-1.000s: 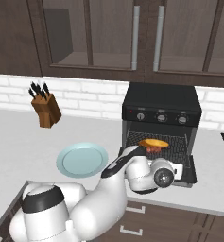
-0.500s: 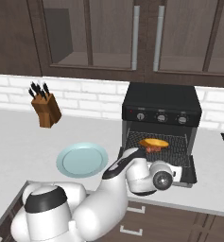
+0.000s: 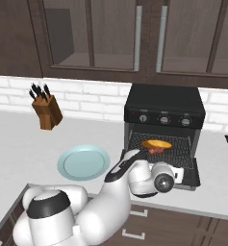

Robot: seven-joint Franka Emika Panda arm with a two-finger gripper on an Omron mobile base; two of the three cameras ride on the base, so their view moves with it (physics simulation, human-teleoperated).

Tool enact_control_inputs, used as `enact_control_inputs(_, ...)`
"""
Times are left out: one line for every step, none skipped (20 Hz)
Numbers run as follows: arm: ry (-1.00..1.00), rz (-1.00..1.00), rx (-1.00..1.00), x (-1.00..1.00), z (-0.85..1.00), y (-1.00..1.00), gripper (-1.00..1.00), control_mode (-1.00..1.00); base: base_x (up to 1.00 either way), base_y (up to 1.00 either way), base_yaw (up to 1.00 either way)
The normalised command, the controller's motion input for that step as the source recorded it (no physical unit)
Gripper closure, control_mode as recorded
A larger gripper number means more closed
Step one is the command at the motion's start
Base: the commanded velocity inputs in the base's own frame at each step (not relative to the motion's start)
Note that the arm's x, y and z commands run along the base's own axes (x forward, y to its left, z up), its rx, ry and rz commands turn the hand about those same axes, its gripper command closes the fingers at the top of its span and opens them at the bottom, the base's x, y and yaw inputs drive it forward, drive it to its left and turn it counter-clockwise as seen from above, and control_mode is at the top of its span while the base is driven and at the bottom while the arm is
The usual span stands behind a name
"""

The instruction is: Pick up the kebab skewer and baguette bread, and place them inside the toaster oven. Close the toaster oven door and start by setting the timer.

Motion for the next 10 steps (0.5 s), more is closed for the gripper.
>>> enact_control_inputs(-0.03,0.0,0.0,0.03,0.0,0.0,-1.0,-1.0,0.0,0.0,0.0)
enact_control_inputs(-0.03,0.0,0.0,0.04,0.0,0.0,-1.0,-1.0,0.0,0.0,0.0)
enact_control_inputs(-0.03,0.0,0.0,0.0,0.0,0.0,-1.0,-1.0,0.0,0.0,0.0)
enact_control_inputs(-0.01,0.0,0.0,0.0,0.0,0.0,-1.0,-1.0,0.0,0.0,0.0)
enact_control_inputs(0.0,0.0,0.0,0.0,0.0,0.0,-1.0,-1.0,0.0,0.0,0.0)
enact_control_inputs(0.0,0.0,0.0,0.0,0.0,0.0,-1.0,-1.0,0.0,0.0,0.0)
enact_control_inputs(0.0,0.0,0.0,0.0,0.0,0.0,-1.0,-1.0,0.0,0.0,0.0)
enact_control_inputs(0.0,0.0,0.0,0.0,0.0,0.0,-1.0,-1.0,0.0,0.0,0.0)
enact_control_inputs(0.0,0.0,0.0,0.0,0.0,0.0,-1.0,-1.0,0.0,0.0,0.0)
enact_control_inputs(0.0,0.0,0.0,0.0,0.0,0.0,-1.0,-1.0,0.0,0.0,0.0)
